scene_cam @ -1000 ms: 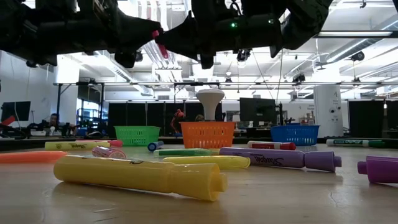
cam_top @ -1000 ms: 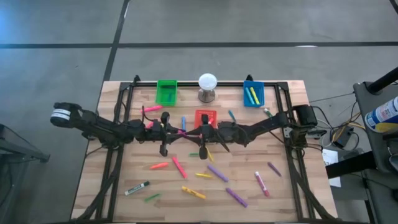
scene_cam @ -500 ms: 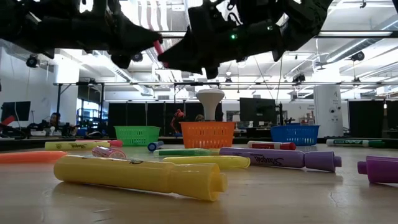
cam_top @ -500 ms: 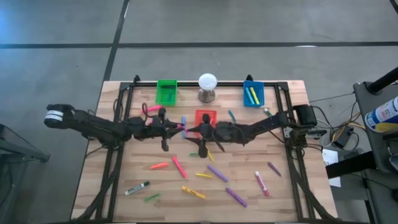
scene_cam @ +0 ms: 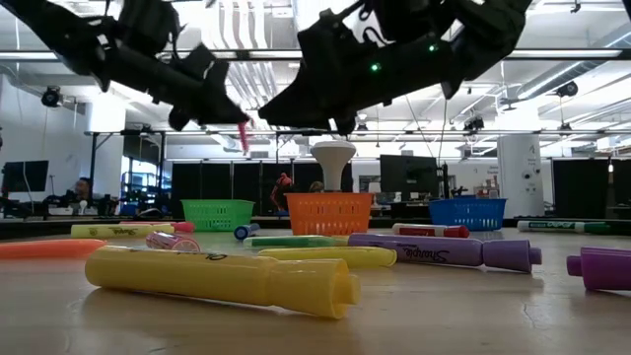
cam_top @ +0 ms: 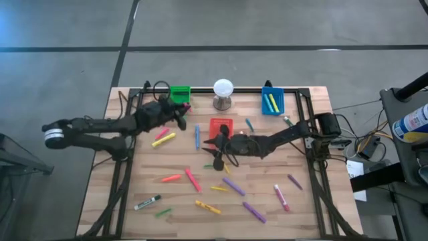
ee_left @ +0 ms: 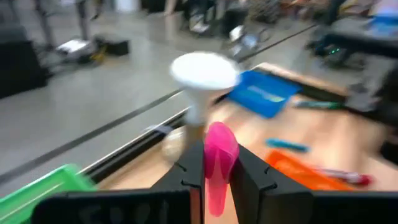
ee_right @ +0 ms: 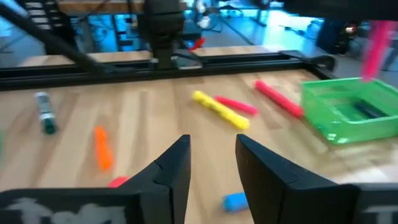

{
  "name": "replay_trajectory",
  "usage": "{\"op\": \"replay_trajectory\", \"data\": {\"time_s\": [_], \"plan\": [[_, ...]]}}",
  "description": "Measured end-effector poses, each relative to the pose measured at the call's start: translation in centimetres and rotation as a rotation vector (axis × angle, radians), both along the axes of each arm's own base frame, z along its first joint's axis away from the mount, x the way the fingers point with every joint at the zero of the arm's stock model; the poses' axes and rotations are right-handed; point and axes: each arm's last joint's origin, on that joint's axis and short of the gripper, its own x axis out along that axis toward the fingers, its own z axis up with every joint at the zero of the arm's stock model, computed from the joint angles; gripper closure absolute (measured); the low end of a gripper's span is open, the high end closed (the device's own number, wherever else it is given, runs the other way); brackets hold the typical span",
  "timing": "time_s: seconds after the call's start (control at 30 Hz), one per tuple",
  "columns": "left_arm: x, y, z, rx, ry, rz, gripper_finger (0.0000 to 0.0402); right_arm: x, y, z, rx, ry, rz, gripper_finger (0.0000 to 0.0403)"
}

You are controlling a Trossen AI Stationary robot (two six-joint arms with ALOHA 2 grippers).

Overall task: Pick & Place Markers
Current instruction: Put the bottom pink pen into the green bin

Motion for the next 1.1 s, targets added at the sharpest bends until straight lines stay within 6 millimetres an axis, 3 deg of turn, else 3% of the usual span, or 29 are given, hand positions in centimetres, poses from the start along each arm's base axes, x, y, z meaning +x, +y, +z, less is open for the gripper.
{"op": "replay_trajectory", "data": {"time_s": [0.3,0.6,0.8,1.1], "plan": [[-1.7,6.1,0.2,-0.139,0.184,0.246,0.0361,0.0,0.0,-0.1,-0.001,0.003,-0.005,0.0306],[0.6,9.9,-2.8,-0.286,0.400,0.276,0.0347,0.0,-0.1,-0.1,-0.001,0.005,-0.007,0.0325],[1.5,11.1,-4.4,-0.320,0.466,0.309,0.0329,-0.1,-0.1,-0.2,-0.002,0.010,-0.008,0.0329],[0.8,10.5,-2.2,-0.267,0.461,0.292,0.0324,-0.1,-0.1,-0.2,0.008,0.012,-0.013,0.0318]]}}
